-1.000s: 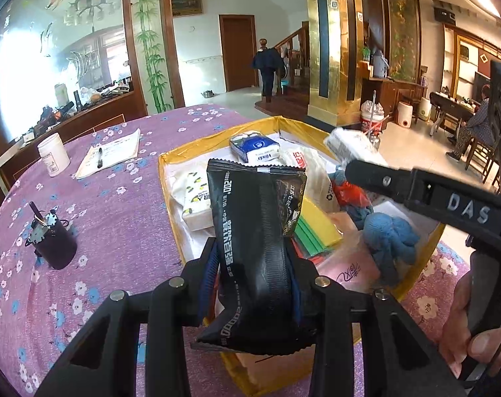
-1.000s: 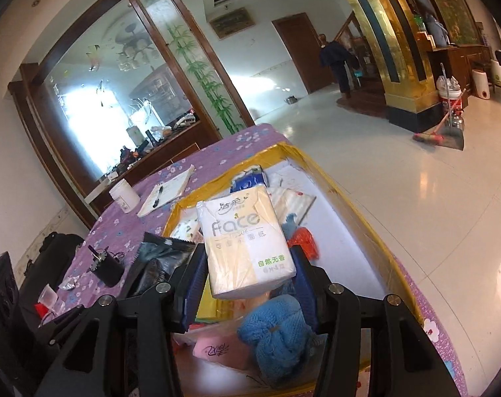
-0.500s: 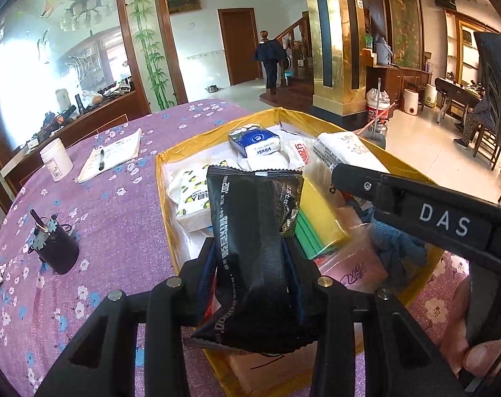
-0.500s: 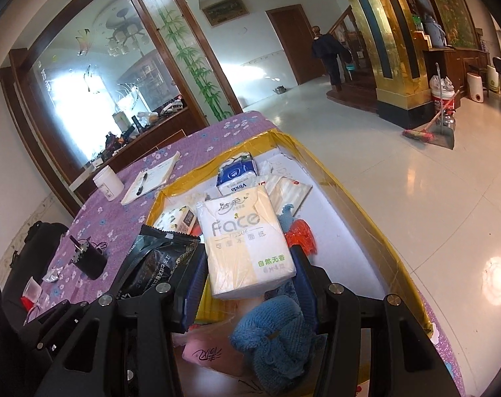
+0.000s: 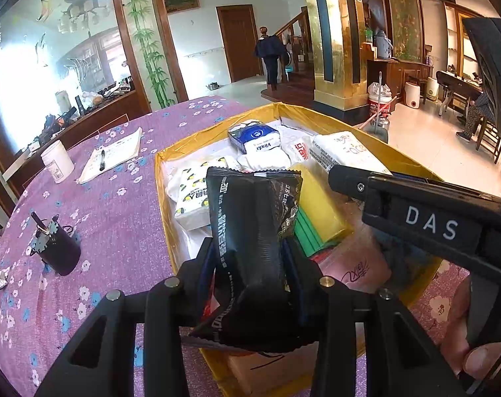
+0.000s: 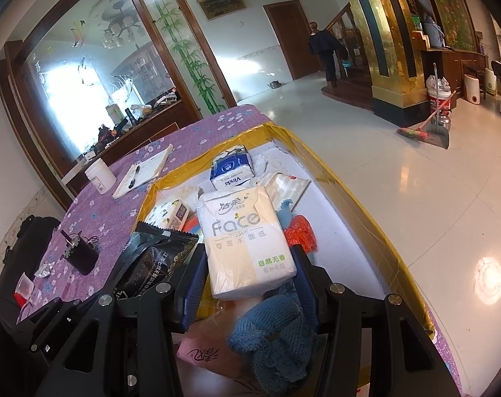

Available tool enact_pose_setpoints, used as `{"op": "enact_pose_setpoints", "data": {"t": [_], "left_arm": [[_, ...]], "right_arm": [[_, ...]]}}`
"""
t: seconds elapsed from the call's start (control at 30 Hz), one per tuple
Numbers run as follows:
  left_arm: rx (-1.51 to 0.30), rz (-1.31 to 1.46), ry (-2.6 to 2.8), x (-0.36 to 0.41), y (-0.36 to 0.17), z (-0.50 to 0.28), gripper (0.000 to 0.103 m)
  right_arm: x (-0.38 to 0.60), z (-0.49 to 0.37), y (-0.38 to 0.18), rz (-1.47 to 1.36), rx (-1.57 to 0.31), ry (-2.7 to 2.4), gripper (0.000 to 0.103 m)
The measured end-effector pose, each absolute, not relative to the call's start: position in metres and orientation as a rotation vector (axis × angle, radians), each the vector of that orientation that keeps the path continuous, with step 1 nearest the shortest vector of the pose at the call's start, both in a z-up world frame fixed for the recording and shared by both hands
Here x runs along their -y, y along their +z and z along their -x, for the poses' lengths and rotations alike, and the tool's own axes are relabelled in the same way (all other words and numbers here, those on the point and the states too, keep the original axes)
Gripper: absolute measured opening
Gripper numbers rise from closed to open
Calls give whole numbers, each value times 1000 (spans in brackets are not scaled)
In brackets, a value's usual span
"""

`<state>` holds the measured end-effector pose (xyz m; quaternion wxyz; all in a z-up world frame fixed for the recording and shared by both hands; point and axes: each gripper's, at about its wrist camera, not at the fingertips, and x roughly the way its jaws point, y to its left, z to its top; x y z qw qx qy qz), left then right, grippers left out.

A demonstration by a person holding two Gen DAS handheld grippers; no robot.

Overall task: Organize soft objects
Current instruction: 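Carry the Face pack and black bag over the yellow tray and lower them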

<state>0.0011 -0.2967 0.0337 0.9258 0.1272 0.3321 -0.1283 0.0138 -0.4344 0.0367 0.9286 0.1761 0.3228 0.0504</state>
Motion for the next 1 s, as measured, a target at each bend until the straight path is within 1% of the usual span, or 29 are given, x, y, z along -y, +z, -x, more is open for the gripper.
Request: {"op": "enact_pose_setpoints", "data": {"t": [0.6, 1.0], "left_arm": [[-685, -277, -256, 297, 34, 0, 44], [-687, -302, -247, 294, 34, 5, 45]], "right_arm": [[432, -15, 33, -344, -683, 91, 55], [431, -15, 31, -338, -691, 86, 55]]}}
